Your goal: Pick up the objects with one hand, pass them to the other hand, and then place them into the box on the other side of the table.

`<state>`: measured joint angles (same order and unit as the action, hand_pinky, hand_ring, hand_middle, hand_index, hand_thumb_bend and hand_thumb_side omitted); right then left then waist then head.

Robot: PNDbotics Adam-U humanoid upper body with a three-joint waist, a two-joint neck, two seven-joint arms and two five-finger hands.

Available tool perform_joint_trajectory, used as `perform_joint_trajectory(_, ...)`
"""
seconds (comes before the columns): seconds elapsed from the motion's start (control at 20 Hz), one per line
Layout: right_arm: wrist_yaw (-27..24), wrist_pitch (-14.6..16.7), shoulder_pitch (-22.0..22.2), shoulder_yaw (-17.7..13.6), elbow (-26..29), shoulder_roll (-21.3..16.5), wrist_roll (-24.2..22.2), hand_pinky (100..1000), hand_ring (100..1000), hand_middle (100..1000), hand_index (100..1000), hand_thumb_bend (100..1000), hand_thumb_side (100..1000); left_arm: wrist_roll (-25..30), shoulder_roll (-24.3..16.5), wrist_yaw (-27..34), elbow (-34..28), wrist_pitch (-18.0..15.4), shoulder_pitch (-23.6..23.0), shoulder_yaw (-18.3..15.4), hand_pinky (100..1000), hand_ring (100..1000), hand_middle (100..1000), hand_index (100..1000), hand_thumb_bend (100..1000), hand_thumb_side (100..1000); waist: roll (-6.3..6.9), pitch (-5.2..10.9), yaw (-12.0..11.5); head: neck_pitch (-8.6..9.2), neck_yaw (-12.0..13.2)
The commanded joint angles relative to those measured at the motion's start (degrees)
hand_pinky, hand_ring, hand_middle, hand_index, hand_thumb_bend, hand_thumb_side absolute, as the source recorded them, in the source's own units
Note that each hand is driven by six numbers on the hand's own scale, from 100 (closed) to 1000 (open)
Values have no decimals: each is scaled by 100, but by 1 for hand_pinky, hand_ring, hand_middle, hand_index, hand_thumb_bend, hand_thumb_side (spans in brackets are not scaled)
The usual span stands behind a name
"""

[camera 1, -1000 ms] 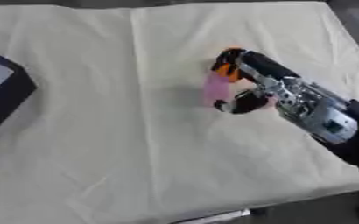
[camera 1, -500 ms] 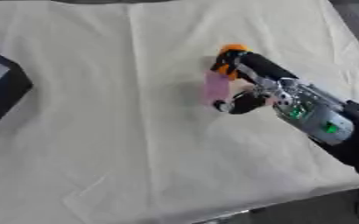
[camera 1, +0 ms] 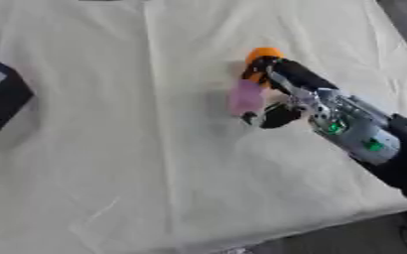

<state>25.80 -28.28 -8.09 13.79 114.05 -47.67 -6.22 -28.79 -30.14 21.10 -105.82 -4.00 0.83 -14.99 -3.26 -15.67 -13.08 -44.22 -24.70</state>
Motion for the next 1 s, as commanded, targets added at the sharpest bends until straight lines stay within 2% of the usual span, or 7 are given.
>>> perform_joint_trajectory(0.05, 36, -44, -30, -84, 54, -101, 15, 658, 737, 867, 791, 449, 100, 18, -113, -44, -54, -6, 29, -40, 926, 675, 728, 715, 130, 845, 4, -30, 2, 10, -15)
perform_joint_trajectory(0.2, 30, -58, -31, -99, 54, -92, 46, 658, 738, 870, 793, 451, 100, 25, -102, -49, -50, -3, 25, -39, 926, 675, 728, 715, 130, 846, 3, -38, 0, 10, -18)
perform_joint_trajectory(0.45, -76, 39, -54, -123, 54, -108, 178, 658, 741, 871, 804, 513, 100, 41, -105, -50, -55, -4, 38, -34, 927, 675, 728, 714, 130, 845, 7, -41, 0, 10, -17)
perform_joint_trajectory(1.0, -86, 4, -29, -160, 54, -94, 309, 674, 766, 901, 834, 533, 100, 67, -100, -49, -52, -4, 52, -24, 929, 674, 728, 713, 130, 846, 9, -68, -1, 10, -29)
